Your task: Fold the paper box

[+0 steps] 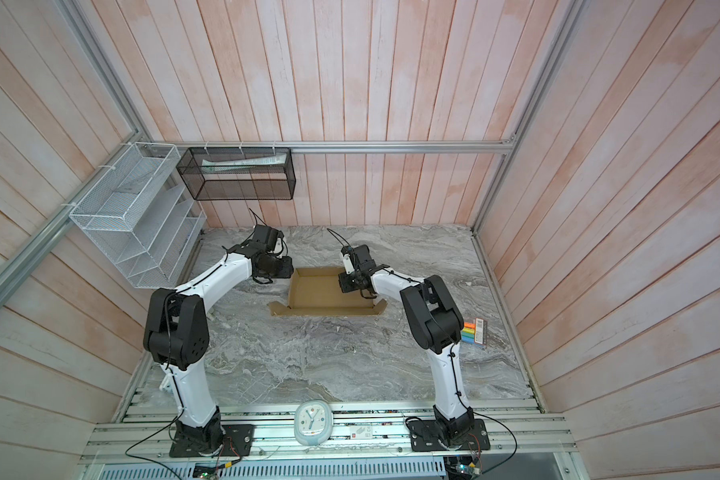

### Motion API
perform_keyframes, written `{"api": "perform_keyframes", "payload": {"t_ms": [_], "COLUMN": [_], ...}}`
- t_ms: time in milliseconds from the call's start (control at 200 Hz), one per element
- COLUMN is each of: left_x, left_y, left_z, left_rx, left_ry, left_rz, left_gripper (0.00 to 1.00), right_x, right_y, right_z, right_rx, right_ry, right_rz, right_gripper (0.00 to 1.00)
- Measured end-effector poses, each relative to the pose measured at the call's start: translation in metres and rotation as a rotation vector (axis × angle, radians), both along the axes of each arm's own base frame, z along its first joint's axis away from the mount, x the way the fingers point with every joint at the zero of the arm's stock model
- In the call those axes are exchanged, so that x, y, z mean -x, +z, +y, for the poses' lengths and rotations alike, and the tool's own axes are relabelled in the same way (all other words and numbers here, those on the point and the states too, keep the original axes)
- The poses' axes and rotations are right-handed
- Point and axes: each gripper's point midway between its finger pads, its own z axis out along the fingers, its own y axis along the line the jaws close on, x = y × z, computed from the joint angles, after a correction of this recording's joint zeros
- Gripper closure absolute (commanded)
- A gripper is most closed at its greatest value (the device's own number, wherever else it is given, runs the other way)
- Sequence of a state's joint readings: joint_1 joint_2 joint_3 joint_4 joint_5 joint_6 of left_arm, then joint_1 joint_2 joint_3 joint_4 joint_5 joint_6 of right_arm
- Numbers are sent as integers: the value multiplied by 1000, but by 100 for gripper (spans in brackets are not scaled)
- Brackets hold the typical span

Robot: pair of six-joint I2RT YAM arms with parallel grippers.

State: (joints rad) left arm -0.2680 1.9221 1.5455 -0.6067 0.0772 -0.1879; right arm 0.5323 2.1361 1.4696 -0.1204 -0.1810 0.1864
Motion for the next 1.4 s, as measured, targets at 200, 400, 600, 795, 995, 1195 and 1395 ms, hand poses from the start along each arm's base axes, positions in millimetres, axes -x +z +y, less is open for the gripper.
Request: {"api": "perform_keyframes", "payload": {"t_ms": [200, 400, 600, 795, 995, 1195, 1395], "left_x": [-1, 4, 24, 50, 81, 109, 137], "left_y": [31, 64, 89, 127, 155, 147, 147], "left_z": [2, 5, 16, 26, 33, 39, 45], "left_rx": [49, 85, 115, 145, 187, 210, 240], "left_ry": [10, 12, 33, 48, 60, 81, 104], "left_rz": [-59, -133, -199, -303, -400, -398, -406], "left_gripper": [49, 49, 51, 51, 51, 51, 51], "right_x": [-3, -3, -2, -3, 0, 13, 23], "right_y": [6, 6, 13, 54, 109, 135, 146], "right_z": [2, 0, -5, -12, -25, -43, -58], "right_rx": [-4, 4, 26, 7, -19, -16, -7], "right_ry": [0, -4, -12, -26, -46, -76, -105], "right_rz": [-9, -6, -14, -77, -176, -226, -249], "right_gripper": [80, 79, 78, 78, 77, 77, 76]}}
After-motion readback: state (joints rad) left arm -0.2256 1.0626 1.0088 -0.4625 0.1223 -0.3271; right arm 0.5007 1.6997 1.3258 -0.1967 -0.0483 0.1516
